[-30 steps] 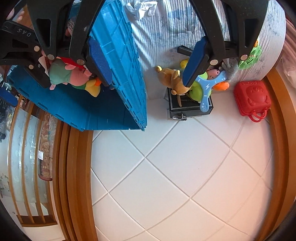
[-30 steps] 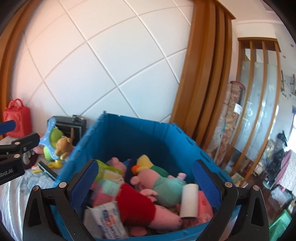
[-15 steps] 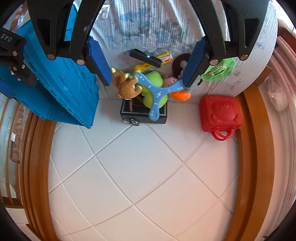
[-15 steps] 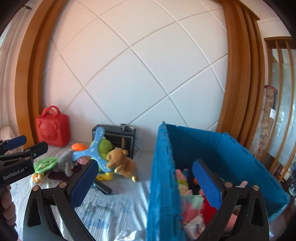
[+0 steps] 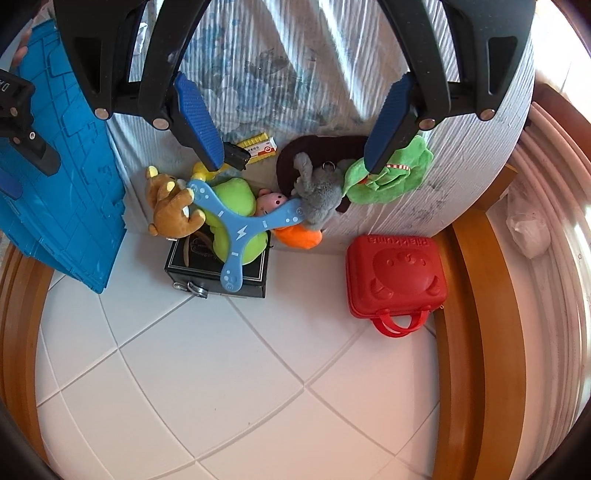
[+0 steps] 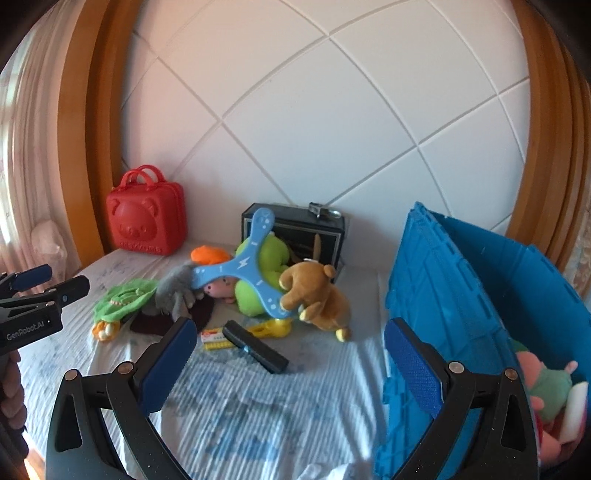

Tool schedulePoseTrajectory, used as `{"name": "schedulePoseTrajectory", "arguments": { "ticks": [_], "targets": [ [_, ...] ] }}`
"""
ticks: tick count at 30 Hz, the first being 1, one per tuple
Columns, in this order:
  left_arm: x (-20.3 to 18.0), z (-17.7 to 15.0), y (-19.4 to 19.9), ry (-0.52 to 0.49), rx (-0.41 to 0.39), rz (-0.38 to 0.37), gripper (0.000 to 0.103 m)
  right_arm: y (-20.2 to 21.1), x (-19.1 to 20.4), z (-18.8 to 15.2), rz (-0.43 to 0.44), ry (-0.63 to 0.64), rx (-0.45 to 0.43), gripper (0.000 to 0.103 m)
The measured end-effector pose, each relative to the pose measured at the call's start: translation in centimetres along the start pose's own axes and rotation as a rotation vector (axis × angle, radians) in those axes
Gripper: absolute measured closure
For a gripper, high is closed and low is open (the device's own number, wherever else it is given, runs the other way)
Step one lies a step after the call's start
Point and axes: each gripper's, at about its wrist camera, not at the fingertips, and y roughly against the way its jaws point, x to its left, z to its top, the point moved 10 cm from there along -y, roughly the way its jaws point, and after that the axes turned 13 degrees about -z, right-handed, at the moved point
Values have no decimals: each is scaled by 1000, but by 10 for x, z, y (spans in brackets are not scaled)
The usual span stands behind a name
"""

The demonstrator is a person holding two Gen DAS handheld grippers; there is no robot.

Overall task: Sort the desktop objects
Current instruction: 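Reach the left gripper toward the red-white medicine box while the right approaches the black rolled bag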

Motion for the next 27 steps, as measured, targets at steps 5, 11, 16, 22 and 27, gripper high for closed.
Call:
{"name": "schedulePoseTrajectory", "arguments": {
  "ticks": [5, 11, 16, 22, 27],
  "targets": [
    [5, -8, -47, 4, 82, -3, 25, -48, 18, -13, 20, 42, 75, 0],
    [12, -28, -119, -9, 204, -35, 25, -112, 34, -34, 29, 72, 175, 0],
    [22, -52, -178, -40, 300, -58, 25, -173, 51, -67, 26, 99, 302, 0],
    [22, -67, -236, -98, 367, -108, 25, -235, 81, -96, 40, 138, 395, 0],
    [12, -78, -279, -157, 416, -175, 25, -272, 99, -112, 76, 166, 452, 23]
  ]
}}
